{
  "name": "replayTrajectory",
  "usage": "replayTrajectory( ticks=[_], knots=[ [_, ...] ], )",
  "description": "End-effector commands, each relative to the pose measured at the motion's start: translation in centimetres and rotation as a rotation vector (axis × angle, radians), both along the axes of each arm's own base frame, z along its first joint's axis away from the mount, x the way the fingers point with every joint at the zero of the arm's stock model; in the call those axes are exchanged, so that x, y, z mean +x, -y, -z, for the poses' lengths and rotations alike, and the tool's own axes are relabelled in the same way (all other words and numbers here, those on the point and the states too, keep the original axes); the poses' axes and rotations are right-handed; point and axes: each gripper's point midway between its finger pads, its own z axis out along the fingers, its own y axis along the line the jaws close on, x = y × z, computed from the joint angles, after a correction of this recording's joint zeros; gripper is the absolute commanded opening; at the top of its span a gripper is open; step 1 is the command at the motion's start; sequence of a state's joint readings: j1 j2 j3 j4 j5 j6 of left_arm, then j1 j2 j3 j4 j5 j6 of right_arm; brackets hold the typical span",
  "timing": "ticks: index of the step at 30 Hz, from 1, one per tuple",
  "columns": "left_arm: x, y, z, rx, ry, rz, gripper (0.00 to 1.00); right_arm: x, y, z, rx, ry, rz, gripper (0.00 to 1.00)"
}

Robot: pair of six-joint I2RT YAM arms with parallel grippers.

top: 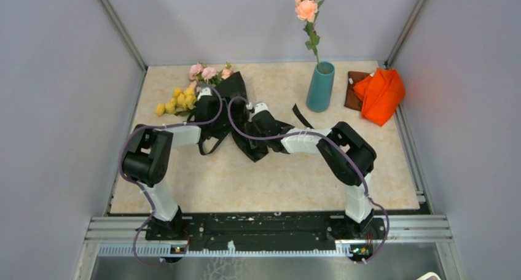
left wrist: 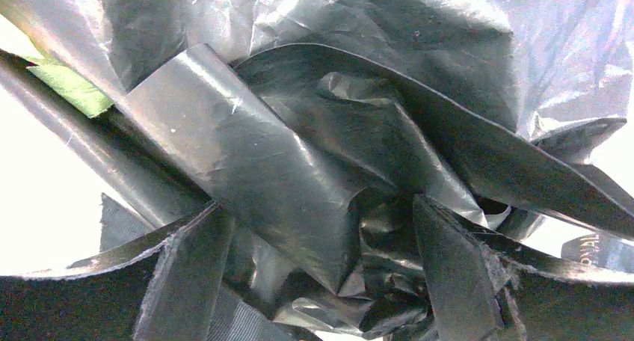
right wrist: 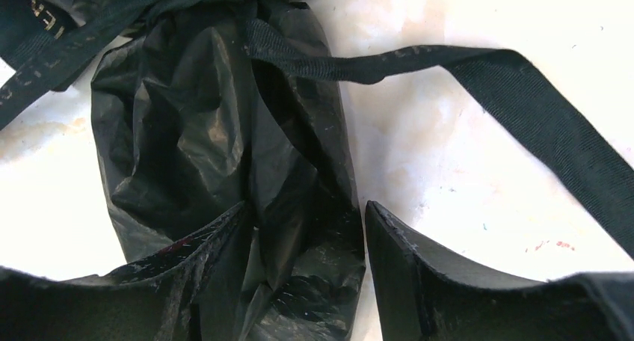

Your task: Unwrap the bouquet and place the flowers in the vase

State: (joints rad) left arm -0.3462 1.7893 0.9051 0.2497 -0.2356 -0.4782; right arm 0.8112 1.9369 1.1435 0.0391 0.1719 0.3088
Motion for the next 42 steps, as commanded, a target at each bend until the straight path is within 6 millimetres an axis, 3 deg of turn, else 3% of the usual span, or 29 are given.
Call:
replayTrajectory(
  ticks=[1, 10, 15, 17, 20, 26, 29, 32, 35, 42],
  knots=[
    [0.1, 1.9, 1.0, -0.075, -0.019, 0.061, 0.94, -4.3, -0.1, 1.7, -0.02, -0.065, -0.05, 0.57],
    [-1.1, 5.3, 0.5, -0.015, -0.014, 0.165, 0.95, -10.6, -2.2, 0.6, -0.02, -0.054, -0.124, 0.57],
    [-2.2, 7.1, -0.6, -0.011, -0.005, 0.222, 0.96, -11.6, -2.8, -0.5, -0.006, -0.03, -0.126, 0.57],
    [-2.4, 7.3, -1.2, -0.011, 0.0, 0.233, 0.96, -11.4, -2.5, -1.3, -0.01, -0.013, -0.111, 0.57],
    [-2.3, 6.8, -2.6, 0.006, 0.019, 0.22, 0.96, -10.9, -2.1, -4.0, -0.005, 0.03, -0.102, 0.57],
    [-2.1, 6.0, -6.8, 0.026, 0.09, 0.202, 0.96, -9.9, -1.8, -12.7, 0.067, 0.171, -0.112, 0.57],
    [-2.4, 5.7, -8.8, 0.027, 0.118, 0.196, 0.98, -8.8, -1.4, -15.7, 0.056, 0.24, -0.108, 0.57],
    [-2.9, 5.4, -10.3, 0.022, 0.136, 0.194, 0.99, -7.4, -1.0, -16.7, 0.033, 0.273, -0.098, 0.57],
    [-4.0, 4.4, -11.0, 0.014, 0.145, 0.165, 0.99, -5.2, -1.1, -16.3, 0.042, 0.265, -0.102, 0.57],
    [-8.4, -0.2, -10.0, -0.011, 0.139, -0.018, 0.95, 0.5, -1.3, -14.1, -0.034, 0.257, -0.069, 0.48]
  ],
)
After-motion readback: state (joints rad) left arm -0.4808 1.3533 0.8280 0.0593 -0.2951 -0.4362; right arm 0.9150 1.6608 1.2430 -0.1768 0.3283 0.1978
